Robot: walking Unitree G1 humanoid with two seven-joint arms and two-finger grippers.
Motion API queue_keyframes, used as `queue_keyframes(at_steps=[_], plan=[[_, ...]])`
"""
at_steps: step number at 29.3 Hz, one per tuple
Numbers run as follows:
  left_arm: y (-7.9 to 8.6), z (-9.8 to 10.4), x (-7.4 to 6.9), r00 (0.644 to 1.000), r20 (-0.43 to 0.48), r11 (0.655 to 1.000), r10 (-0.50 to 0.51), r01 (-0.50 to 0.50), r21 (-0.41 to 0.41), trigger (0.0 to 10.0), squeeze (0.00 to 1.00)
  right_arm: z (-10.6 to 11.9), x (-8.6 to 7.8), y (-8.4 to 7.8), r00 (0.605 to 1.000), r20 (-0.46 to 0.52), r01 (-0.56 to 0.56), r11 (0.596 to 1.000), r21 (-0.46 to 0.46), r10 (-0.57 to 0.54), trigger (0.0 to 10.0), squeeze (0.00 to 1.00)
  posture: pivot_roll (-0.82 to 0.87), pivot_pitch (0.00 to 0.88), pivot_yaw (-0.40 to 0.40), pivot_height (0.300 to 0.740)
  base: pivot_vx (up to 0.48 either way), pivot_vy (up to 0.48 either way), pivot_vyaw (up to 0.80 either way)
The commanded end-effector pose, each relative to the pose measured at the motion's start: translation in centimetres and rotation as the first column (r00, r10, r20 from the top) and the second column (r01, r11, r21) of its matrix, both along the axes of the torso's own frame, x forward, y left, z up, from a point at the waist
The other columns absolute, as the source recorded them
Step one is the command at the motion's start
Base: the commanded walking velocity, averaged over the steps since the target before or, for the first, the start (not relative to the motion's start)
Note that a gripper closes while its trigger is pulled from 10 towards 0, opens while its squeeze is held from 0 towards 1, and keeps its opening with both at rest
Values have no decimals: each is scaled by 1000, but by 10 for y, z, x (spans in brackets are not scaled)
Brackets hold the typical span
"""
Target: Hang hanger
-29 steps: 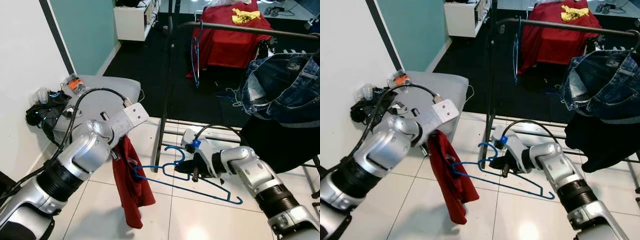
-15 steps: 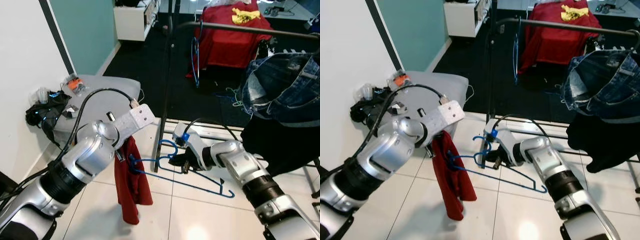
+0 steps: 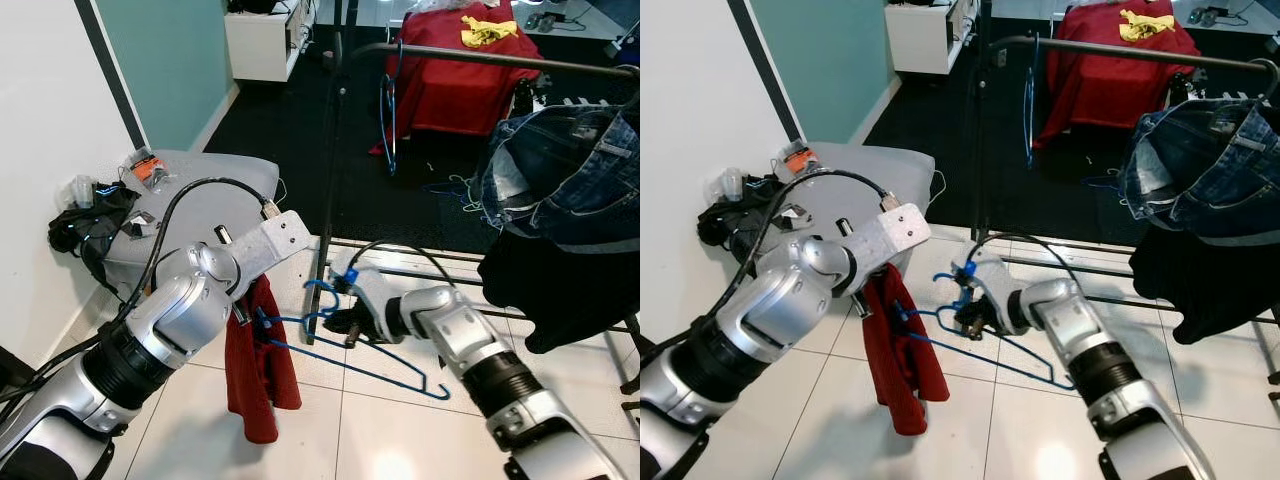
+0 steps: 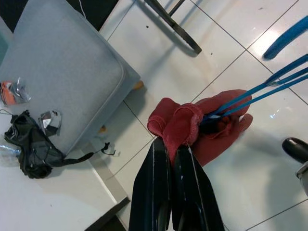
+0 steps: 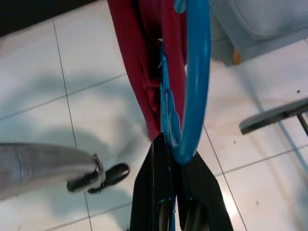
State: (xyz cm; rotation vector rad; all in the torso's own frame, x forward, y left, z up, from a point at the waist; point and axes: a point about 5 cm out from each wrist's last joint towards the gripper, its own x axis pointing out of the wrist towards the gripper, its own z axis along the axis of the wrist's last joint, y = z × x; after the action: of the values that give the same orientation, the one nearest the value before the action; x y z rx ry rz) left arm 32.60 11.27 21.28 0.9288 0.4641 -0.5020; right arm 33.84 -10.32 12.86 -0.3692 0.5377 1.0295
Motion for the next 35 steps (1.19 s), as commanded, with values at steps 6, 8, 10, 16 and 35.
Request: queue_keyframes(at_steps=[6, 8, 10, 16, 35], plan=[[5, -11, -3, 1000, -5, 998, 4, -4, 69, 10000, 0, 22, -5, 15, 991, 111, -77, 995, 65, 69, 10000, 0, -10, 164, 6, 740, 0, 0, 0], [6, -12, -3, 1000, -6, 997, 7, -6, 72, 10000, 0, 26, -7, 16, 989, 120, -91, 994, 63, 83, 10000, 0, -12, 164, 7, 740, 0, 0, 0], [6, -12, -3, 1000, -6, 998, 8, -8, 68, 10000, 0, 27, -7, 16, 986, 134, -101, 994, 38, 95, 10000, 0, -11, 164, 7, 740, 0, 0, 0], [8, -7, 1, 1000, 14, 998, 23, -24, 61, 10000, 0, 20, -10, 11, 980, 145, -125, 989, -73, 134, 10000, 0, -12, 162, 7, 740, 0, 0, 0], [-5, 22, -4, 998, -55, 987, -18, 9, -158, 10000, 0, -17, -15, 11, 993, 95, -57, 992, -108, 68, 10000, 0, 6, 136, 8, 740, 0, 0, 0]])
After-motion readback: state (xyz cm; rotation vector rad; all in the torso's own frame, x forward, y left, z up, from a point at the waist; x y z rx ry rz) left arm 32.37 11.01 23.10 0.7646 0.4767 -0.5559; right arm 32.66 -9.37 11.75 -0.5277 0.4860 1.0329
